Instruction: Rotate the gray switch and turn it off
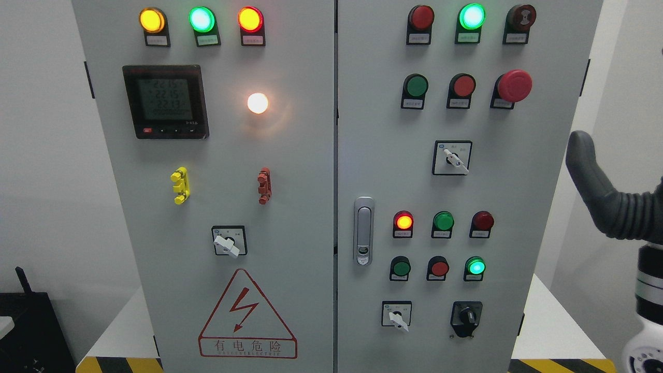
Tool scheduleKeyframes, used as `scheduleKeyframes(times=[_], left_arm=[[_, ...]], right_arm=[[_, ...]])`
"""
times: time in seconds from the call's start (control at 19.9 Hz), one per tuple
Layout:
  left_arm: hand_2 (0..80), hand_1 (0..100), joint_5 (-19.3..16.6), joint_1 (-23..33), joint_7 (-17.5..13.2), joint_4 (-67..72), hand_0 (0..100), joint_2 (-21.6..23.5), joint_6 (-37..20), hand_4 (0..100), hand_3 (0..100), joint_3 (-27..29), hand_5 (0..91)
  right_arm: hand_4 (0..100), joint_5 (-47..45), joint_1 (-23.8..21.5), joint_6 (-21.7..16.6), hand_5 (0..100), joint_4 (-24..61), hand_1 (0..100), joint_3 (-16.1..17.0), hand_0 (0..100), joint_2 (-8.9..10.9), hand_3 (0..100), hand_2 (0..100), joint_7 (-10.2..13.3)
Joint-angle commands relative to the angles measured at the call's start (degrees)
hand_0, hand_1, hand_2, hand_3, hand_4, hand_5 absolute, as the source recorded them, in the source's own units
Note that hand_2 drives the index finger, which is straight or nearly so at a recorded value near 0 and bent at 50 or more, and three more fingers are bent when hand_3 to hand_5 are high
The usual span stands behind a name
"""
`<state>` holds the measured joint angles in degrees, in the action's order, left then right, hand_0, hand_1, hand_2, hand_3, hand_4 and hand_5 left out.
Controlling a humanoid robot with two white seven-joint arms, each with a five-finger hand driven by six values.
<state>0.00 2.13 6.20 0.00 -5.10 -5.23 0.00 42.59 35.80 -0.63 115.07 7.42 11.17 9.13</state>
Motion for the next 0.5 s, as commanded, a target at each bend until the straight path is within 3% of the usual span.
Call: scheduleKeyframes(times=[0.0, 0.15, 0.2, 0.45], left_arm=[[0.0, 39, -0.44, 0.07, 0.04, 1.32, 12, 0.00, 0.05, 0, 0, 1.85, 0.0], [0.0, 39, -0.44, -0.02, 0.04, 1.32, 12, 0.00, 0.05, 0, 0, 1.76, 0.0], [0.0, 39, -0.44, -0.02, 0.12, 1.32, 12, 0.00, 0.05, 0, 0, 1.84, 0.0], [0.0, 39, -0.44, -0.02, 0.04, 1.32, 12, 0.00, 0.05, 0, 0, 1.85, 0.0]], right_arm=[[46, 0.04, 0.77, 0.62, 45, -1.17, 43, -0.74, 33, -0.28, 60, 3, -1.12], [51, 0.04, 0.85, 1.06, 58, -1.52, 46, -0.83, 33, -0.28, 64, 15, -1.30], [54, 0.04, 0.85, 1.59, 67, -1.52, 46, -0.83, 32, -0.36, 64, 21, -1.30], [69, 0.04, 1.47, 4.22, 92, -2.04, 44, -2.58, 27, -0.36, 68, 30, -1.30]])
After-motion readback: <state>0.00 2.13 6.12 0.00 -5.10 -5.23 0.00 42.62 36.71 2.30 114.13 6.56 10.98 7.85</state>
